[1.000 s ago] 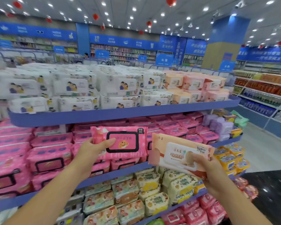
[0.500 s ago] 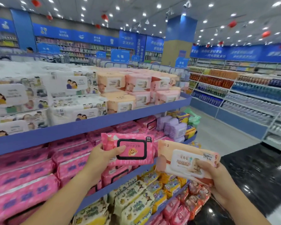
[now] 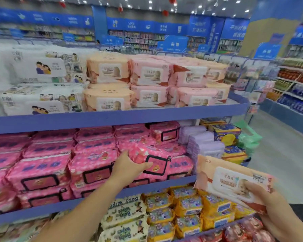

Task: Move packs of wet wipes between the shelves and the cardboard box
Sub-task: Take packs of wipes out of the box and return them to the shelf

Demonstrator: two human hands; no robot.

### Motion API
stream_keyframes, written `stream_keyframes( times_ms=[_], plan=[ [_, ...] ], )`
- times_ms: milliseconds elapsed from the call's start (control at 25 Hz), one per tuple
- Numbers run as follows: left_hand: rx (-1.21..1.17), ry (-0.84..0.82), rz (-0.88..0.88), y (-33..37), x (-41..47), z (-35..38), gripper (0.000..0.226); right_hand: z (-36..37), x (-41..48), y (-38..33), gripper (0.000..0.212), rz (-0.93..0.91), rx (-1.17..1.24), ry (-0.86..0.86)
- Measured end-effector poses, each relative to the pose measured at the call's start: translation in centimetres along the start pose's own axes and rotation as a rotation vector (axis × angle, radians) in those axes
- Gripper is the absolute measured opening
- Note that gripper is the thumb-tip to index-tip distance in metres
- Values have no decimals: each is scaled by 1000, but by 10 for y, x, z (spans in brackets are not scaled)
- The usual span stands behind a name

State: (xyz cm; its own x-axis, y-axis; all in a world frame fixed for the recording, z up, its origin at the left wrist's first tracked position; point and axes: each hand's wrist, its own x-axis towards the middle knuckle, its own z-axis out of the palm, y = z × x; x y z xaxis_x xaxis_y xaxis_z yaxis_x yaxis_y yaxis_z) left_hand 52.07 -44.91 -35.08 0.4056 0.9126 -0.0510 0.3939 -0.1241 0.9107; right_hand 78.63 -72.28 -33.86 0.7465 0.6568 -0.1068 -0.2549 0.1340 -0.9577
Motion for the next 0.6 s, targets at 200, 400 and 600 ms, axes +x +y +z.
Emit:
stream_keyframes(
  times_ms=[200, 400, 600],
  plan=[
    [206, 57, 62, 3, 26, 12, 99, -14, 70, -4, 52, 8, -43, -96],
    [583, 175, 200, 12, 21, 17, 116, -5, 99, -10, 61, 84, -66, -197],
    [494, 120, 301, 60, 27, -5, 95, 4, 116, -13, 70, 93, -49, -262]
  ],
)
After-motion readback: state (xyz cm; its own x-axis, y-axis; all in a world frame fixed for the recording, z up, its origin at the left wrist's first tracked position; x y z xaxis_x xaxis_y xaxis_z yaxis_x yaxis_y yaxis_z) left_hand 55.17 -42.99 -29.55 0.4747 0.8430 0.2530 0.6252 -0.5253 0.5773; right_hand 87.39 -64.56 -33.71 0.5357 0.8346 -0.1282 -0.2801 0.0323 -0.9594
